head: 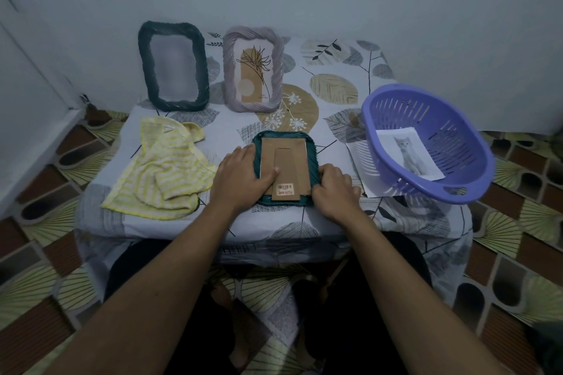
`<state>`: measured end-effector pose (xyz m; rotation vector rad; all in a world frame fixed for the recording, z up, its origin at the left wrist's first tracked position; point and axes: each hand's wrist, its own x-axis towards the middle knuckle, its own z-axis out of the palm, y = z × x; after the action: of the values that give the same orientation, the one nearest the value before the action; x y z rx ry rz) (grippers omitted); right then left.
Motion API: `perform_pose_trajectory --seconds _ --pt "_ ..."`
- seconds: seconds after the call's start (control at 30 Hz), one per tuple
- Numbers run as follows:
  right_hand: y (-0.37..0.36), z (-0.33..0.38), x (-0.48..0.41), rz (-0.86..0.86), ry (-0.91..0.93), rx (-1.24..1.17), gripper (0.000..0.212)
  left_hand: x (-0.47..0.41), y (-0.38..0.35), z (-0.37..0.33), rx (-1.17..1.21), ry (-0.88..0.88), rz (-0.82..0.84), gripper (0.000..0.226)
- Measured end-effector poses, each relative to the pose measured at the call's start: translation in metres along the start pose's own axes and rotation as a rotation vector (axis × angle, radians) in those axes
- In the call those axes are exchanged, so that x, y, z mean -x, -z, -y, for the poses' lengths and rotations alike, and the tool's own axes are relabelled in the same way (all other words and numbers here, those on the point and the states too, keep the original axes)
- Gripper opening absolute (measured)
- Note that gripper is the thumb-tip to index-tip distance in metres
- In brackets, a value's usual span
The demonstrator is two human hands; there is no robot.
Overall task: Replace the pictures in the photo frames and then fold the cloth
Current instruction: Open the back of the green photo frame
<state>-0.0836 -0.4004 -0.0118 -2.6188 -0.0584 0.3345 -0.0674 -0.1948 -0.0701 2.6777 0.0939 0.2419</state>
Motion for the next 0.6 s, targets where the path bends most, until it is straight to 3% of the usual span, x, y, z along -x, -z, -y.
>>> perform_pose_trajectory --seconds 0.23,0.4,0.6 --pt "0.010 0.002 -0.006 0.098 -0.076 -0.111 0.044 0.002 0.003 -0.004 0.025 0.012 -0.030 0.078" --pt "0.011 0.001 -0.005 0.013 -0.047 -0.200 0.065 0.009 0.010 -0.011 0.092 0.032 -0.122 0.081" --pt "0.006 -0.004 -0.005 0.040 0.062 -0.135 0.061 0.005 0.014 -0.015 0.047 0.103 -0.090 0.062"
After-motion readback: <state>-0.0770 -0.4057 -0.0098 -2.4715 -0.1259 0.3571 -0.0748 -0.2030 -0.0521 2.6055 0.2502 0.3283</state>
